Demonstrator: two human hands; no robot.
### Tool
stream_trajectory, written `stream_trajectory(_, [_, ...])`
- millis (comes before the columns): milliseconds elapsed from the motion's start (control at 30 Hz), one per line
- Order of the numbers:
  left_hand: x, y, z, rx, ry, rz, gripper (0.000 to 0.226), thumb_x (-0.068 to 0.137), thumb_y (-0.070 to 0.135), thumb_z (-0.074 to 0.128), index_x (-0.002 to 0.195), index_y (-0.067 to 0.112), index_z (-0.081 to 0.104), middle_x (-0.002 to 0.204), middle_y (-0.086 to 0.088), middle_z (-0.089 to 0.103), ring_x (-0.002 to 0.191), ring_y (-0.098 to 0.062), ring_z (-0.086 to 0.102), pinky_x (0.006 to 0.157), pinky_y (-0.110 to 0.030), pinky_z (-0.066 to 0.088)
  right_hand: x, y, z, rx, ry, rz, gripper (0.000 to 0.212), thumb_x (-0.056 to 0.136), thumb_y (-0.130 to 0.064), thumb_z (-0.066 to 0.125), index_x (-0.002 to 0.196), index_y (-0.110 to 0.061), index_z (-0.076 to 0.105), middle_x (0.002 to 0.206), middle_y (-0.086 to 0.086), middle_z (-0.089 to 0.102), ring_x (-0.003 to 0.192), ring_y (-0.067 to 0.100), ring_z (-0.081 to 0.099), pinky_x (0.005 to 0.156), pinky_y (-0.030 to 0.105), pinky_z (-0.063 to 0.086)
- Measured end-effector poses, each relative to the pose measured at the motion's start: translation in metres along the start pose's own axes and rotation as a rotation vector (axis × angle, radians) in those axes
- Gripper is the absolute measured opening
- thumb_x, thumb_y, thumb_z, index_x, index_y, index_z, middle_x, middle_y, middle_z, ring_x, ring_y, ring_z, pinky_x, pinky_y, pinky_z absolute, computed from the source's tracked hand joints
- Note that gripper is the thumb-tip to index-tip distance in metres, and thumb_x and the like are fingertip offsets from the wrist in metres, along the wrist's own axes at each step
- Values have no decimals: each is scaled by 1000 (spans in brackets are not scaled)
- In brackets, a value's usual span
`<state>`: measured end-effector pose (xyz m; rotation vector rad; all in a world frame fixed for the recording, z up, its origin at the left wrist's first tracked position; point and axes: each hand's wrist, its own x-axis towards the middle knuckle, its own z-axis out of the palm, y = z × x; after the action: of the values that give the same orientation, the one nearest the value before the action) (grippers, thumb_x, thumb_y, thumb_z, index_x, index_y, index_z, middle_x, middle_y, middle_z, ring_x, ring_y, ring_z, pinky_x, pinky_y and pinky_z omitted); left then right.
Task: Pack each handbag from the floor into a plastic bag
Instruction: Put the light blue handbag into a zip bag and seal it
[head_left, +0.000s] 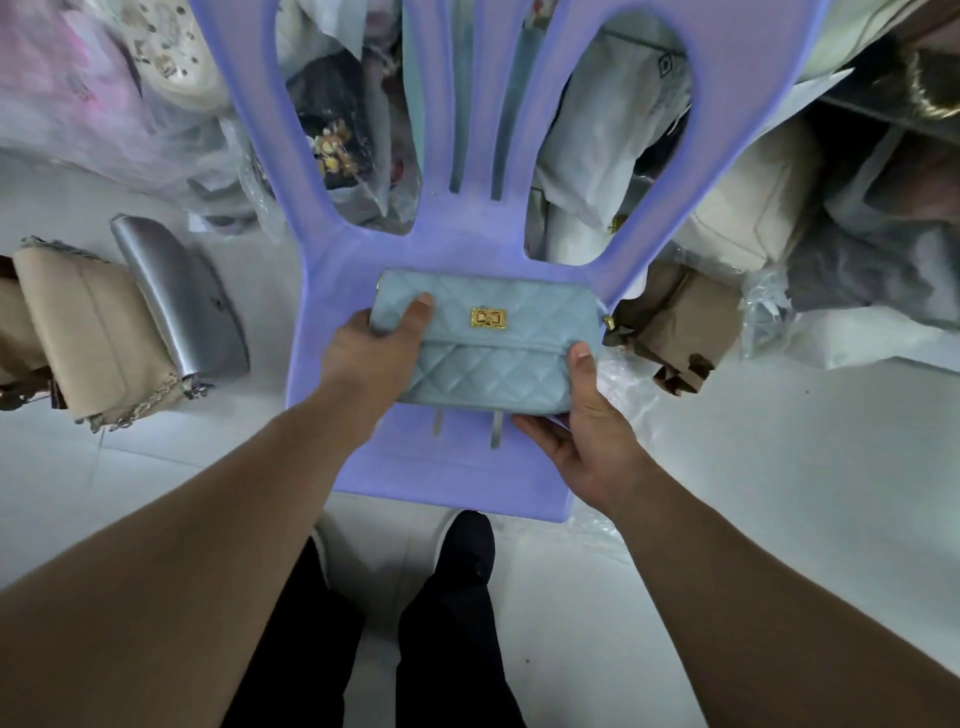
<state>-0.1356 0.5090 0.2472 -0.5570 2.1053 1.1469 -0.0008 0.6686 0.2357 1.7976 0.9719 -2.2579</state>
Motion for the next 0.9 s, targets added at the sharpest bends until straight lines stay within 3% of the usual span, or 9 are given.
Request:
stream_trajectory(133, [13, -12, -4, -72, -3, -11, 26, 87, 53, 68, 87, 28, 64, 90, 12, 67, 92, -19, 68, 90, -44, 58, 11, 14, 6, -169, 110, -53, 51, 86, -58, 72, 98, -9, 71, 108, 10, 75, 92, 23, 77, 74, 33, 64])
stream_trajectory(200, [18, -19, -9, -82, -7, -19, 23, 92, 50, 64, 94, 26, 65, 93, 10, 68, 89, -17, 66, 85, -39, 58, 12, 22, 15, -280, 153, -95, 50, 86, -64, 68, 93, -14, 72, 104, 5, 74, 91, 22, 75, 76, 35, 64])
stream_trajectory(300, [19, -21, -13, 27, 9, 8, 31, 94, 53, 58, 105, 24, 64, 88, 11, 63, 83, -14, 63, 69, -26, 50, 10, 31, 31, -328, 244, -149, 43, 91, -64, 63, 88, -22, 72, 84, -6, 71, 68, 16, 70, 81, 42, 64])
stream_trajectory(400, [24, -18, -13, 217, 36, 58, 44, 94, 54, 56, 114, 16, 61, 102, -1, 65, 102, -28, 62, 83, -33, 50, 10, 37, 43, -348, 375, -202, 42, 88, -69, 62, 77, -29, 71, 67, -11, 66, 65, 18, 68, 79, 45, 63])
stream_trajectory(500, [27, -13, -11, 452, 89, 133, 54, 96, 46, 56, 132, 6, 51, 129, -18, 58, 120, -38, 54, 99, -43, 45, 8, 34, 44, -523, 471, -202, 64, 68, -88, 55, 75, -28, 73, 97, 7, 67, 84, 29, 71, 84, 45, 60])
stream_trajectory(600, [17, 0, -3, 565, 180, 469, 51, 93, 26, 59, 140, 10, 47, 138, -19, 50, 128, -40, 44, 104, -42, 34, 2, 19, 34, -596, 429, -217, 52, 85, -69, 64, 86, -18, 76, 92, 11, 73, 85, 30, 69, 80, 38, 58])
stream_trajectory(733, [-4, 28, 35, 476, 85, 1049, 36, 86, 17, 59, 121, 8, 62, 120, -12, 62, 111, -35, 55, 95, -38, 41, -5, -7, 9, -567, 427, -302, 30, 94, -52, 65, 102, -24, 75, 98, -5, 73, 91, 19, 66, 81, 29, 50])
stream_trajectory(800, [-23, 38, 65, 415, -77, 1157, 31, 88, 15, 58, 118, 8, 63, 115, -8, 64, 105, -30, 59, 93, -35, 45, -6, -14, -13, -540, 484, -375, 32, 95, -50, 64, 110, -23, 73, 103, -5, 73, 93, 16, 66, 86, 30, 51])
stream_trajectory(900, [-57, 33, 111, 374, -309, 1127, 30, 90, 16, 56, 118, 11, 61, 111, -1, 65, 100, -18, 62, 88, -31, 49, -6, -18, -50, -485, 519, -396, 35, 96, -49, 62, 121, -24, 67, 108, -5, 70, 93, 13, 65, 90, 32, 52])
